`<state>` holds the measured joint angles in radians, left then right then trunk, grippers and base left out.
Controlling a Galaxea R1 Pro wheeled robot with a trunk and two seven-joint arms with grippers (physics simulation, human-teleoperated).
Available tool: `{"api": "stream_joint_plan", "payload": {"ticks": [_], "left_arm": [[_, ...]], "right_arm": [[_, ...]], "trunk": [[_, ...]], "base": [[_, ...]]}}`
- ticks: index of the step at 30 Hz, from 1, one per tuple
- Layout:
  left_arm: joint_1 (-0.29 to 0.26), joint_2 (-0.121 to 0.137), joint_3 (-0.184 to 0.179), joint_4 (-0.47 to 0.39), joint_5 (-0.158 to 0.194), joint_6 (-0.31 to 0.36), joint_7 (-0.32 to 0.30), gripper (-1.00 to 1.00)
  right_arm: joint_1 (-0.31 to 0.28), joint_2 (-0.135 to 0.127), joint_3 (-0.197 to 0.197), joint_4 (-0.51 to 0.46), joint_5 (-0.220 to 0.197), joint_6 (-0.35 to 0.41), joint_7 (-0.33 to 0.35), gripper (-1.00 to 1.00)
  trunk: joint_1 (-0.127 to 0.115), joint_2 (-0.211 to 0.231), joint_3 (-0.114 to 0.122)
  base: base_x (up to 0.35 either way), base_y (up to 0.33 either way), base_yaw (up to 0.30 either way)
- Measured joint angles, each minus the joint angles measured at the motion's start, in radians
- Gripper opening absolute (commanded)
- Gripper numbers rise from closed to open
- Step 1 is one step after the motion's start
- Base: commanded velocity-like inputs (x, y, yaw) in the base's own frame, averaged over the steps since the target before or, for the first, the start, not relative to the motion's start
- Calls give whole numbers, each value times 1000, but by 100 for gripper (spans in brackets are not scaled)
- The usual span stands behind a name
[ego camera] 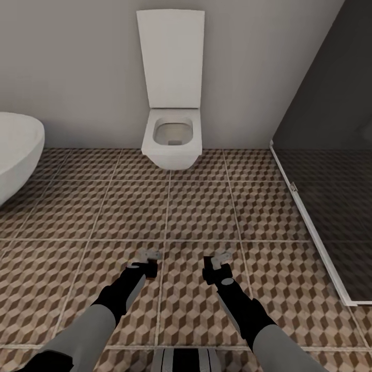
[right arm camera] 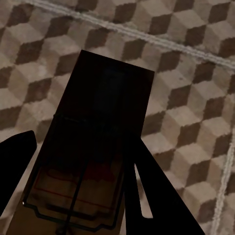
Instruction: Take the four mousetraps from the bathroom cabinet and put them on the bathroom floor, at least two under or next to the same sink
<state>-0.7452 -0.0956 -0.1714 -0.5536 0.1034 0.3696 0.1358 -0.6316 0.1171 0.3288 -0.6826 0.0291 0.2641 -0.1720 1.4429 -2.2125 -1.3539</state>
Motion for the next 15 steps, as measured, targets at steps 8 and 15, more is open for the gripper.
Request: {"api": "stream_joint_plan", "payload": {"ticks": [8,15], "left_arm": [[0,0,0,0,0,0,0,-100],[0,0,0,0,0,0,0,-100]], "right_arm": [[0,0,0,0,0,0,0,-100],[0,0,0,0,0,0,0,-100]], "trunk": [[31,-56,-25],[58,-105,-47]], "base": [[0,0,0],[0,0,0]]}}
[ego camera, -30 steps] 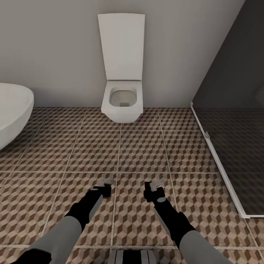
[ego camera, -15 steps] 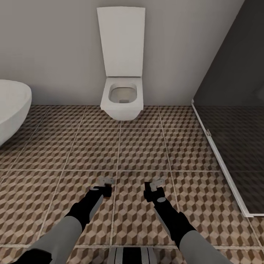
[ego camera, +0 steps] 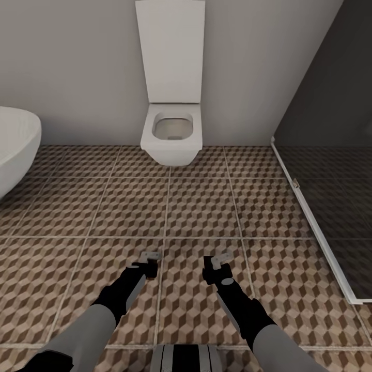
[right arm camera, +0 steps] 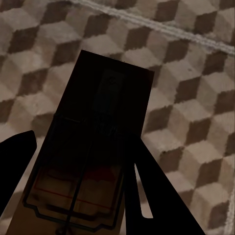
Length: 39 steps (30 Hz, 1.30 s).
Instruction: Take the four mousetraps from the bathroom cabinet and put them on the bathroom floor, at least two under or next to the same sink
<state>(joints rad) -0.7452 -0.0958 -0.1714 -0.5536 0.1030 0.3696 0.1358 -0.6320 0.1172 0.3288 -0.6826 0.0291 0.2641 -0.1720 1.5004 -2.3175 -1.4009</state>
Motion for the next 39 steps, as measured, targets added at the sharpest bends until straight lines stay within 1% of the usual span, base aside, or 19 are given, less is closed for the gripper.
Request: {"api": "stream_joint_plan", "payload": {"ticks": [26,39], "left_arm": [[0,0,0,0,0,0,0,-100],[0,0,0,0,0,0,1,-100]], "right_arm": [[0,1,0,0,0,0,0,-100],[0,1,0,0,0,0,0,-100]], "trunk": [[100,-182,-81],[106,-185,-132]], "base": [[0,0,0],[0,0,0]]}}
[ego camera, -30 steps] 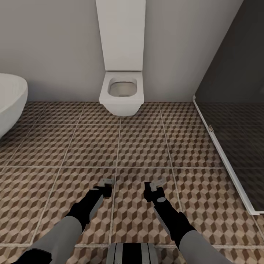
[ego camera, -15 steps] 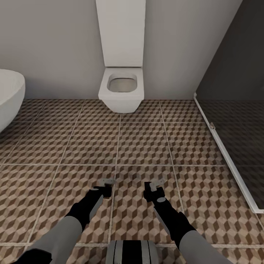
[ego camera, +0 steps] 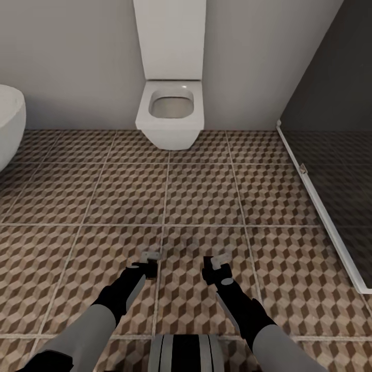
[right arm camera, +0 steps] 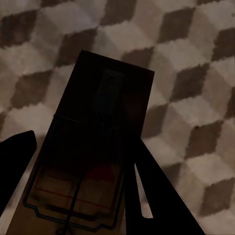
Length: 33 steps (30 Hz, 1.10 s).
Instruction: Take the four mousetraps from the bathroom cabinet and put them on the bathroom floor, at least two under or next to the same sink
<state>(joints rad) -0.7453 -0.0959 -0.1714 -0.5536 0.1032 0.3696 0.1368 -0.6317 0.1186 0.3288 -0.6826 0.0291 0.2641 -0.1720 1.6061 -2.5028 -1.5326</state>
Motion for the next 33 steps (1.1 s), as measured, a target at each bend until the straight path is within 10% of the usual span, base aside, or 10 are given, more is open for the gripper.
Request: {"api": "stream_joint_plan", "payload": {"ticks": [33], "left_arm": [[0,0,-3,-5,-1,1,1,-100]], "right_arm": [[0,0,0,0,0,0,0,-100]], "trunk": [[2,-1,-19]], "base": [[74,51,0]]}}
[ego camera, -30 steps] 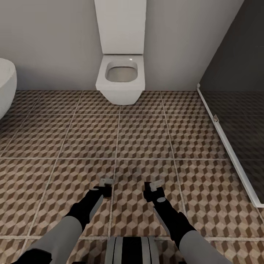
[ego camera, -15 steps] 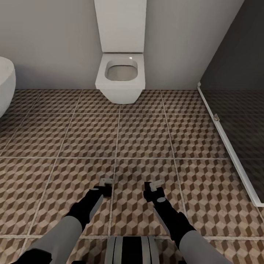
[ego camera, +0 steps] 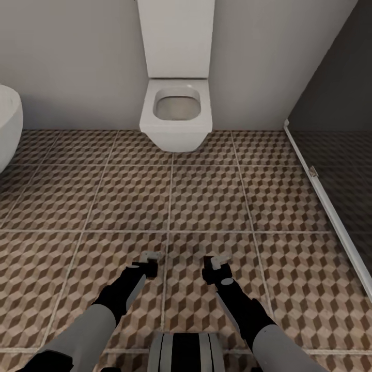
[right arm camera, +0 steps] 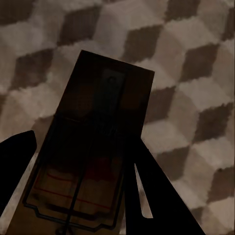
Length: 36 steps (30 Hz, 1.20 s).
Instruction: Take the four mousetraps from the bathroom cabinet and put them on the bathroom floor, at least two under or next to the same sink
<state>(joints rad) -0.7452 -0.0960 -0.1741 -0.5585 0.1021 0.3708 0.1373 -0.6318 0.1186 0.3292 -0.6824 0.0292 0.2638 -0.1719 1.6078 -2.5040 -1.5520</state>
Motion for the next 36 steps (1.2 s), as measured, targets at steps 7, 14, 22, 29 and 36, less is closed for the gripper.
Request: {"api": "stream_joint_plan", "payload": {"ticks": [7,14,22,29,36], "left_arm": [[0,0,-5,2,1,1,0,-100],[0,0,-11,4,0,0,0,-100],[0,-5,-13,5,1,0,0,-100],[0,-8,-13,5,1,0,0,-100],[0,-8,-13,5,0,0,0,-100]], "right_arm": [[0,0,0,0,0,0,0,-100],[0,0,0,0,0,0,0,-100],[0,0,0,0,0,0,0,-100],[0,0,-1,0,0,0,0,-100],[0,0,0,0,0,0,0,-100]], "trunk": [[0,0,0],[0,0,0],[0,0,0],[0,0,0],[0,0,0]], "base": [[279,203,0],[299,117,0],[303,11,0],[302,-68,0],[290,-85,0]]}}
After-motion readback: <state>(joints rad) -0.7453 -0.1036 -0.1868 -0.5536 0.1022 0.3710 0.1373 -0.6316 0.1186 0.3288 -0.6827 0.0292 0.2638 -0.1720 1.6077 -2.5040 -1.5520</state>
